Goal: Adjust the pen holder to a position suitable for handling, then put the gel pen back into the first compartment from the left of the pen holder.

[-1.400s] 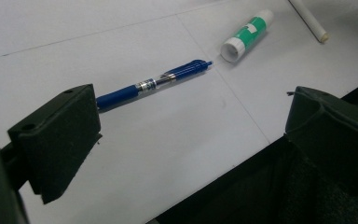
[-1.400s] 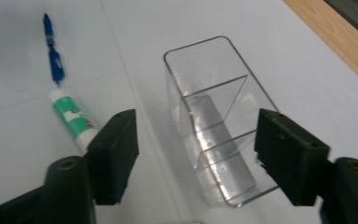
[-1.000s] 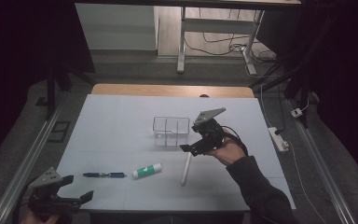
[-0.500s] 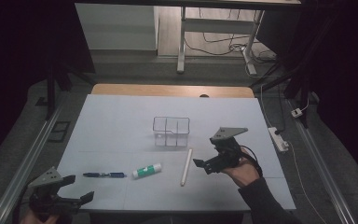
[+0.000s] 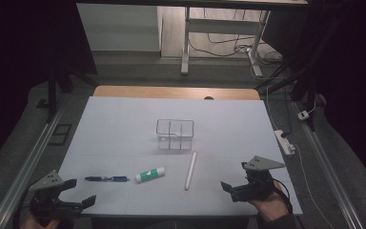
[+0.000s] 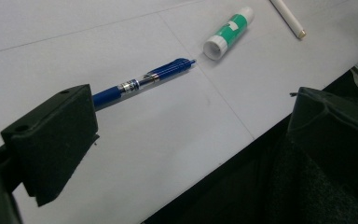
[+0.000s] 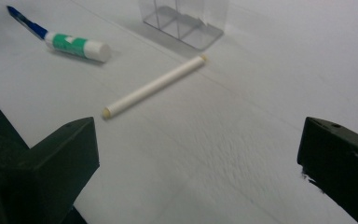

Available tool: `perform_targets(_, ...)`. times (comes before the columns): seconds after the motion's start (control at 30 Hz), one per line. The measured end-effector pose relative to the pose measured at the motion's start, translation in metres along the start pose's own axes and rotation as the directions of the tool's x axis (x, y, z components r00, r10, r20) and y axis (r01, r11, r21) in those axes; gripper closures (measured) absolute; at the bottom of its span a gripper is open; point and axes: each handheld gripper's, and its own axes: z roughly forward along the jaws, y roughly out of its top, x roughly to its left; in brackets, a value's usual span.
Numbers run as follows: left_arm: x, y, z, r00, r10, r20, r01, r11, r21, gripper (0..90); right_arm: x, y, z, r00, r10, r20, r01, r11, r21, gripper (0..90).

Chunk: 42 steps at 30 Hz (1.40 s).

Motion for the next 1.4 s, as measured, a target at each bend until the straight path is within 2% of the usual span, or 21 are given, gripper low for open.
perform_targets(0.1, 0.0, 0.0, 0.0, 1.0, -0.001, 0.004, 0.001, 1.0, 0.001, 1.6, -0.001, -0.015, -0.008, 0.9989, 0.022, 0.042, -0.023, 0.999, 0.025, 0.0)
perform_targets(0.2, 0.001, 0.0, 0.0, 1.0, -0.005, 0.008, 0.005, 1.0, -0.001, 1.6, -0.003, -0.023, -0.009, 0.9983, 0.035, 0.048, -0.037, 0.998, 0.042, 0.0)
perform_targets(0.27, 0.001, 0.0, 0.001, 0.9999, -0.007, 0.008, 0.007, 1.0, 0.002, 1.6, -0.005, -0.024, -0.012, 0.9972, 0.054, 0.051, -0.055, 0.998, 0.012, 0.0)
perform_targets(0.37, 0.001, 0.0, 0.0, 1.0, -0.005, 0.004, 0.005, 1.0, -0.005, 1.3, -0.007, -0.025, -0.014, 0.996, 0.078, 0.044, -0.079, 0.997, 0.009, 0.0)
perform_targets(0.63, 0.0, 0.0, -0.001, 0.9999, -0.005, -0.014, 0.005, 0.9997, -0.023, 0.0, -0.007, -0.025, -0.013, 0.9963, 0.081, 0.029, -0.081, 0.997, 0.018, 0.0)
perform_targets(0.8, -0.001, 0.002, 0.001, 0.9996, 0.028, 0.005, -0.028, 0.9994, -0.022, 0.0, -0.007, -0.025, -0.012, 0.9973, 0.071, 0.023, -0.071, 0.997, 0.034, 0.0)
perform_targets(1.07, 0.001, 0.012, 0.007, 0.9987, 0.04, -0.031, -0.041, 0.9986, -0.034, 0.0, -0.006, -0.023, -0.008, 0.9983, 0.057, 0.014, -0.058, 0.996, 0.061, 0.0)
perform_targets(1.23, 0.007, 0.02, 0.017, 0.9978, 0.024, -0.062, -0.024, 0.9997, -0.001, 0.0, -0.004, -0.023, -0.007, 0.9991, 0.043, 0.008, -0.043, 0.996, 0.078, 0.0)
perform_targets(1.27, 0.009, 0.021, 0.019, 0.9973, 0.028, -0.068, -0.028, 0.9996, 0.006, 0.2, -0.005, -0.023, -0.006, 0.9991, 0.043, 0.007, -0.043, 0.996, 0.079, 0.0)
perform_targets(1.33, 0.013, 0.024, 0.021, 0.9935, 0.043, -0.105, -0.042, 0.999, 0.017, 0.0, -0.005, -0.023, -0.007, 0.999, 0.045, 0.004, -0.045, 0.996, 0.079, 0.0)
perform_targets(1.4, 0.021, 0.026, 0.022, 0.992, 0.05, -0.116, -0.047, 0.9985, 0.028, 0.0, -0.005, -0.023, -0.006, 0.999, 0.045, 0.001, -0.045, 0.996, 0.079, 0.0)
